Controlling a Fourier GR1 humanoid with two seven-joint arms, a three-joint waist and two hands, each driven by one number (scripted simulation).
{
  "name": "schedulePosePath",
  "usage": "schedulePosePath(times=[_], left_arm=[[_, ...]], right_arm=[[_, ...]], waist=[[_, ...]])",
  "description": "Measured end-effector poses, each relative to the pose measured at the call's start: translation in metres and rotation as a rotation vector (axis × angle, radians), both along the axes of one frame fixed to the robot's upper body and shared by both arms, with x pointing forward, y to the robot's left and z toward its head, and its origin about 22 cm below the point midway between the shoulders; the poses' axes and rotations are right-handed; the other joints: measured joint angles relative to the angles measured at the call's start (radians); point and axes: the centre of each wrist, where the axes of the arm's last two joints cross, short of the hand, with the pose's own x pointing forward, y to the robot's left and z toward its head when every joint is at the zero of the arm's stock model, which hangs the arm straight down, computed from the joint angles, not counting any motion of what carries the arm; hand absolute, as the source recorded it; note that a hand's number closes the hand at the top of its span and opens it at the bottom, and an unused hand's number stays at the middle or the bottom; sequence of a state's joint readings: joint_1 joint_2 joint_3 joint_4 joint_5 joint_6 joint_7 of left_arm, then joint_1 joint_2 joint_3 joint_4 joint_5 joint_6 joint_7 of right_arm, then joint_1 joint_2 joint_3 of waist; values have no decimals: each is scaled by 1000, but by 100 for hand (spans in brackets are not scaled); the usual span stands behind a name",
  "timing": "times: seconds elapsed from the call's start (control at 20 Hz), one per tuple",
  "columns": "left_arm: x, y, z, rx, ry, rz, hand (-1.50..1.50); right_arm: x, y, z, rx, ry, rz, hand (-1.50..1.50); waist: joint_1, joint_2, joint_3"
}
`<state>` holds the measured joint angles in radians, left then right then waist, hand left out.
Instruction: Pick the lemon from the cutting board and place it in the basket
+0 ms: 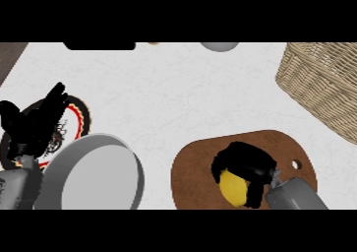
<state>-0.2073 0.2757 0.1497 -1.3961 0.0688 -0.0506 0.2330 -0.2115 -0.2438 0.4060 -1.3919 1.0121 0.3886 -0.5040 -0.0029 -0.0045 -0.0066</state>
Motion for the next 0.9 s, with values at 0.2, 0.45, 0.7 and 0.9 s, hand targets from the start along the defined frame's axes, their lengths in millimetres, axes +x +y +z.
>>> schedulePosePath(times=[0.2,0.45,0.7,0.9], left_arm=[[-3,4,-1,4,-4,22,0],[0,1,2,2,-11,6,0],[6,-11,3,-5,-15,-44,0],[9,-17,2,-7,-18,-73,0]], right_arm=[[10,-9,-5,27,16,-426,150],[24,-4,-1,28,21,-877,150],[48,21,21,137,9,-1192,150],[67,51,56,368,-79,-1312,150]], waist=[[-31,2,-1],[-4,8,2],[52,16,7],[80,17,9]])
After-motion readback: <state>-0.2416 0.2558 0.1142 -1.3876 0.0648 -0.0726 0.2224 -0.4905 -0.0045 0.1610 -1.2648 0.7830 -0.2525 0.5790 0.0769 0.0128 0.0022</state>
